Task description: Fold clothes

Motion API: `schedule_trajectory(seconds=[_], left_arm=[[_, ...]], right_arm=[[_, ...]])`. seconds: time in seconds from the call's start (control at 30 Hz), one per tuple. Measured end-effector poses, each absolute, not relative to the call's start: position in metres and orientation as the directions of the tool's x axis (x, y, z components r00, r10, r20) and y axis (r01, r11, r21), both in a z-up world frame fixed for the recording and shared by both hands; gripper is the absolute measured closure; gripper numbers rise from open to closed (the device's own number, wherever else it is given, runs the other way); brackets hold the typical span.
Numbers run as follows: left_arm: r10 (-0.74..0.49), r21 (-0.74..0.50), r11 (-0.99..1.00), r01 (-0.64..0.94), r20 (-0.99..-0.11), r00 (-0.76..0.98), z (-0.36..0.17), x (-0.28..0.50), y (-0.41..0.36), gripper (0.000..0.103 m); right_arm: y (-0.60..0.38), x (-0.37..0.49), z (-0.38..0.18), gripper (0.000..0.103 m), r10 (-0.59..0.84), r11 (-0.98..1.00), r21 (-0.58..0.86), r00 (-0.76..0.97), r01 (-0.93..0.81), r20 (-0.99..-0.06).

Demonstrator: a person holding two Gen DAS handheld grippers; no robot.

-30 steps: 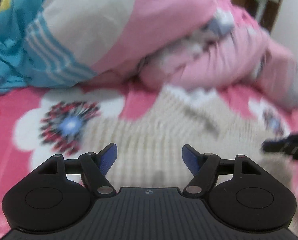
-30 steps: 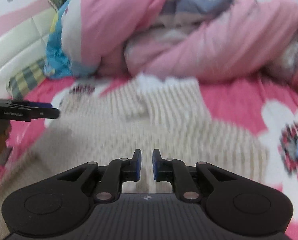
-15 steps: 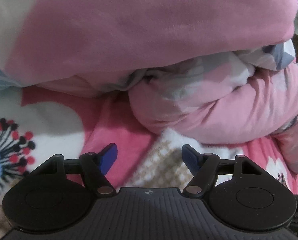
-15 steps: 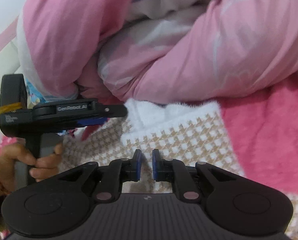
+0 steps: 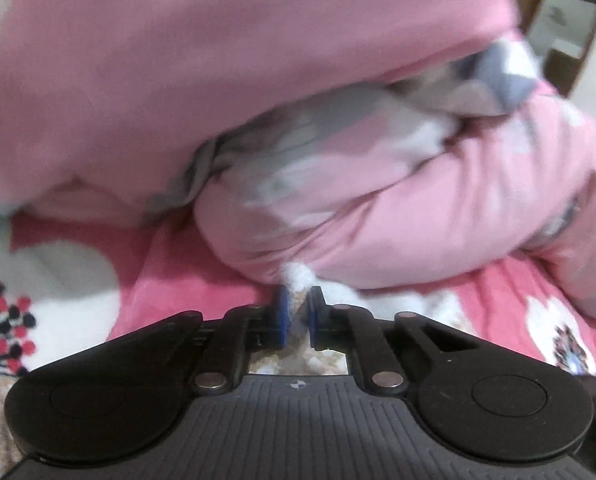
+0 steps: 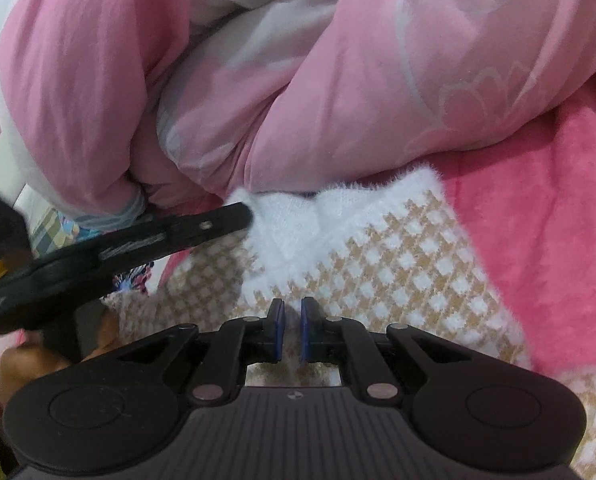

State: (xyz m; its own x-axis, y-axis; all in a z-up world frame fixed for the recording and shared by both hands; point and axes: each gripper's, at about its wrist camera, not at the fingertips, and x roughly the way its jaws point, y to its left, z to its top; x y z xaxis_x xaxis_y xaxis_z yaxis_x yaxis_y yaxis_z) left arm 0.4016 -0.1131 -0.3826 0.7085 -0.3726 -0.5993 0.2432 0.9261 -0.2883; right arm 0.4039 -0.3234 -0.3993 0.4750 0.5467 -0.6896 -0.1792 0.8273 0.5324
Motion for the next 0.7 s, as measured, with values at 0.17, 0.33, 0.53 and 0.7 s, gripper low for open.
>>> schedule_trajectory(seconds=[0.17,0.33,0.53,0.7], left_arm=[[-0.443,-0.085,0.875,0.476,-0.538,0.717,-0.355,0.349,-0.121,0.096],[-0.481,0.045,0.799,0.599,-0.55,0.683,-0.353,0.317,-0.114,0.097],[-0.484,0.186,0.714,0.675,-0.565,0.669,-0.362,0.303,-0.116,0.097],[-0.463,0.237,0.684,0.69,-0.59,0.662,-0.37,0.294,-0.113,0.097]], right_arm=[[-0.332,0.389,-0.381,0.093,0.564,0.816,0.533,0.505,-0.222,-0.653],[-0.369,0.371,-0.327,0.084,0.636,0.743,0.596,0.599,-0.305,-0.486],[-0.378,0.434,-0.33,0.077,0.475,0.849,0.508,0.637,-0.149,-0.607],[-0.373,0.463,-0.352,0.068,0.516,0.823,0.558,0.545,-0.101,-0.661]])
